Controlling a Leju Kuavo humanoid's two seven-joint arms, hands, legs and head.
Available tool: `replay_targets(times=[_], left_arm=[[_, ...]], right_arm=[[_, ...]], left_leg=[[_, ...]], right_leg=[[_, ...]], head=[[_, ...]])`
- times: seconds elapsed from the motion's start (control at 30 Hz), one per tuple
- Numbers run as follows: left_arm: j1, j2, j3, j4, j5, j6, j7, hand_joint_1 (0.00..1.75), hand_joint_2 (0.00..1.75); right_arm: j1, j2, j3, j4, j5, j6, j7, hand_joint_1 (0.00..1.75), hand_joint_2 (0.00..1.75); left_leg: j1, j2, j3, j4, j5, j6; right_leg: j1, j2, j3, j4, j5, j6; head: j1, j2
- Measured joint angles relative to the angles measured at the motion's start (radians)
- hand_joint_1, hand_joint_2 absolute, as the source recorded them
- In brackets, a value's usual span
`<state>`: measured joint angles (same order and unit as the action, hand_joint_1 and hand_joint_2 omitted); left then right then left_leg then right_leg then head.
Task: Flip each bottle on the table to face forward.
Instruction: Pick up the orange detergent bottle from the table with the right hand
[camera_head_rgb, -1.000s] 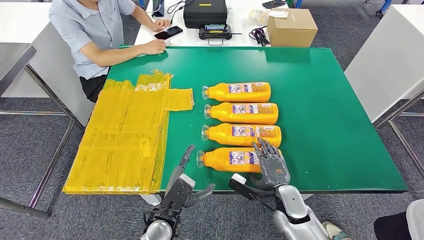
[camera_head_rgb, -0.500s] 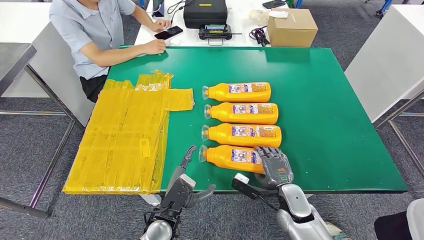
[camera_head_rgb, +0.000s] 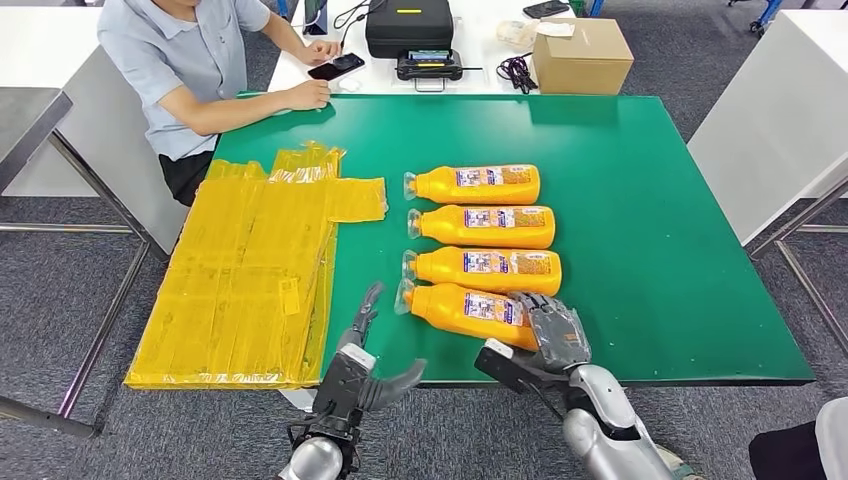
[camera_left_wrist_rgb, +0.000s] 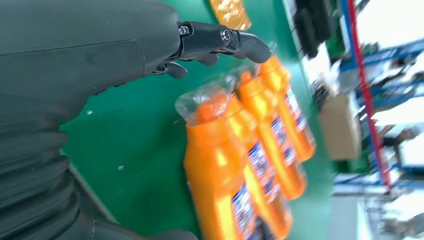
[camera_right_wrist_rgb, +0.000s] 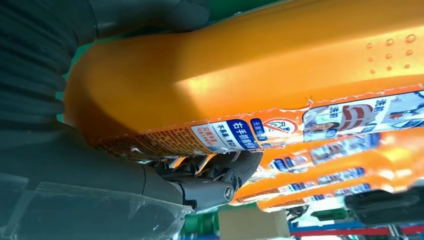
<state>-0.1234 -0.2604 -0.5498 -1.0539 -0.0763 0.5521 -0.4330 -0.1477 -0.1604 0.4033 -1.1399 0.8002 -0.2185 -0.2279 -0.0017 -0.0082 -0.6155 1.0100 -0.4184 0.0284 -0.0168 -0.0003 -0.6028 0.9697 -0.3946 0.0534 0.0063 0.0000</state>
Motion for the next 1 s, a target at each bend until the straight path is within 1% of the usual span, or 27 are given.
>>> replay_targets(times=[0.1,0.2,0.37,0.47,0.53,0.63,0.77,0.83,1.0], left_arm=[[0.002,-0.008,0.007,-0.007,0.07,0.032,-0.05,0.0,1.75],[0.005,-0.017,0.018,-0.017,0.112,0.05,-0.08,0.0,1.75],[0.008,-0.02,0.028,-0.026,0.135,0.061,-0.096,0.0,1.75],[0.009,-0.02,0.03,-0.032,0.221,0.08,-0.114,0.0,1.75],[0.01,-0.02,0.031,-0.035,0.288,0.078,-0.103,0.0,1.75],[0.012,-0.018,0.031,-0.036,0.396,0.018,-0.041,0.0,1.75],[0.014,-0.005,0.016,-0.036,0.506,-0.137,0.06,0.0,1.75],[0.014,0.003,0.004,-0.036,0.532,-0.196,0.085,0.0,1.75],[0.012,0.021,-0.017,-0.025,0.579,-0.294,0.126,0.0,1.75]], right_arm=[[0.011,0.008,-0.019,-0.008,-0.068,0.001,-0.037,1.75,1.75],[0.021,0.017,-0.034,-0.015,-0.096,0.001,-0.054,1.75,1.75],[0.029,0.027,-0.049,-0.021,-0.106,0.0,-0.061,1.75,1.75],[0.031,0.035,-0.056,-0.022,-0.124,-0.017,-0.072,1.7,1.75],[0.032,0.042,-0.063,-0.023,-0.137,-0.03,-0.079,1.66,1.75],[0.034,0.052,-0.076,-0.023,-0.158,-0.042,-0.094,1.68,1.75],[0.035,0.06,-0.084,-0.023,-0.192,-0.05,-0.13,1.67,1.75],[0.035,0.063,-0.087,-0.023,-0.211,-0.051,-0.146,1.65,1.75],[0.033,0.071,-0.089,-0.024,-0.248,-0.051,-0.174,1.51,1.75]], left_leg=[[0.0,0.0,0.0,0.0,0.0,0.0],[0.0,0.0,0.0,0.0,0.0,0.0],[0.0,0.0,0.0,0.0,0.0,0.0],[0.0,0.0,0.0,0.0,0.0,0.0],[0.0,0.0,0.0,0.0,0.0,0.0],[0.0,-0.001,-0.001,0.0,0.0,0.0],[0.0,-0.001,-0.001,0.0,0.0,0.0],[0.0,-0.001,-0.002,0.0,0.0,0.0],[0.0,-0.001,-0.002,0.0,0.0,0.0]], right_leg=[[0.0,0.0,0.0,0.0,0.0,0.0],[0.0,0.0,0.0,0.0,0.0,0.0],[0.0,0.0,0.0,0.0,0.0,0.0],[0.0,0.0,0.0,0.0,0.0,0.0],[0.0,0.0,0.0,0.0,0.0,0.0],[0.0,0.0,0.0,0.0,0.0,0.0],[0.0,0.0,0.0,0.0,0.0,0.0],[0.0,0.0,-0.001,0.0,0.0,0.0],[0.0,0.0,-0.001,0.0,0.0,0.0]], head=[[0.0,0.0],[0.0,0.0],[0.0,0.0],[0.0,0.0],[0.0,0.0],[0.0,0.0],[0.0,0.0],[0.0,0.0],[0.0,0.0]])
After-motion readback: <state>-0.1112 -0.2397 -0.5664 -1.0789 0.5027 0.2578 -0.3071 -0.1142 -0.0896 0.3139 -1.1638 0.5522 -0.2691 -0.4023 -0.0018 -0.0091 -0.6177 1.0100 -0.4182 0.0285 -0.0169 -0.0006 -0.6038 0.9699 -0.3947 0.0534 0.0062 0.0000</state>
